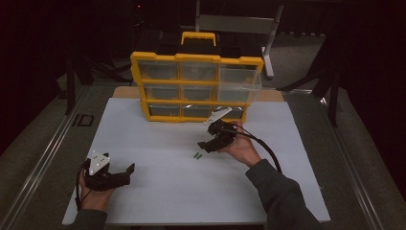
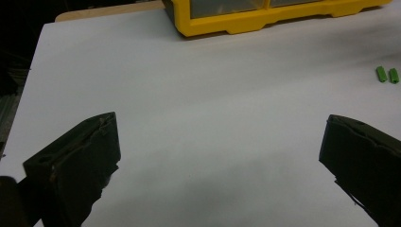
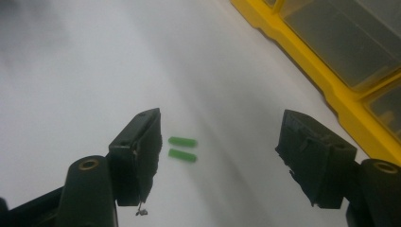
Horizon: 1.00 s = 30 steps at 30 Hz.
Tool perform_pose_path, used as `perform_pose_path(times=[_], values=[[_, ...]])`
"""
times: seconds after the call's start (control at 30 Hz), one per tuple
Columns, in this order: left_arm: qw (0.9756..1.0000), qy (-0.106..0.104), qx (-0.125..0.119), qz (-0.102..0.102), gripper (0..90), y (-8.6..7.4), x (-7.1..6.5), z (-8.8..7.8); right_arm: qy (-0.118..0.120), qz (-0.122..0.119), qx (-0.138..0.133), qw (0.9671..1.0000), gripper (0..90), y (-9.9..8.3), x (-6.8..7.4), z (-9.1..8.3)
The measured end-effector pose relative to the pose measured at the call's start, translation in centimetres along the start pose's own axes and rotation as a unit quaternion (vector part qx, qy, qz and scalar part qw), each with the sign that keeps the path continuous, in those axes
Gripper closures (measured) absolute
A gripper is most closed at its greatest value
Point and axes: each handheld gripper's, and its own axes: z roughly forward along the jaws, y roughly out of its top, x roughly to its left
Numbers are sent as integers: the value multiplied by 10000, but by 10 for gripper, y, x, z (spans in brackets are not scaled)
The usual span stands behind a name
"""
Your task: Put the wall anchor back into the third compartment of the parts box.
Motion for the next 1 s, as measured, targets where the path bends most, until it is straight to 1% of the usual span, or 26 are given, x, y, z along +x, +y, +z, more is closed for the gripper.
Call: perform_pose_path(times=[0.17, 0.23, 0.33, 0.53, 0.63, 0.83, 1.0], values=[[10000, 2, 3, 6, 1, 0, 0, 0, -35, -18, 12, 10000, 305, -1, 1, 5], [10000, 3, 1, 4, 1, 0, 0, 0, -103, -41, 50, 9999, 305, -3, 2, 9], [10000, 0, 0, 6, 1, 0, 0, 0, -139, 11, 64, 9999, 303, -5, 3, 12], [10000, 0, 2, 8, 1, 0, 0, 0, -151, 45, 102, 9998, 298, -8, 5, 19], [10000, -1, 0, 10, 1, 0, 0, 0, -156, 26, 107, 9998, 296, -9, 5, 22], [10000, -2, -1, 8, 1, 0, 0, 0, -198, 98, 121, 9997, 292, -13, 6, 29], [10000, 1, 2, 9, 1, 0, 0, 0, -283, 29, 207, 9994, 289, -17, 5, 34]])
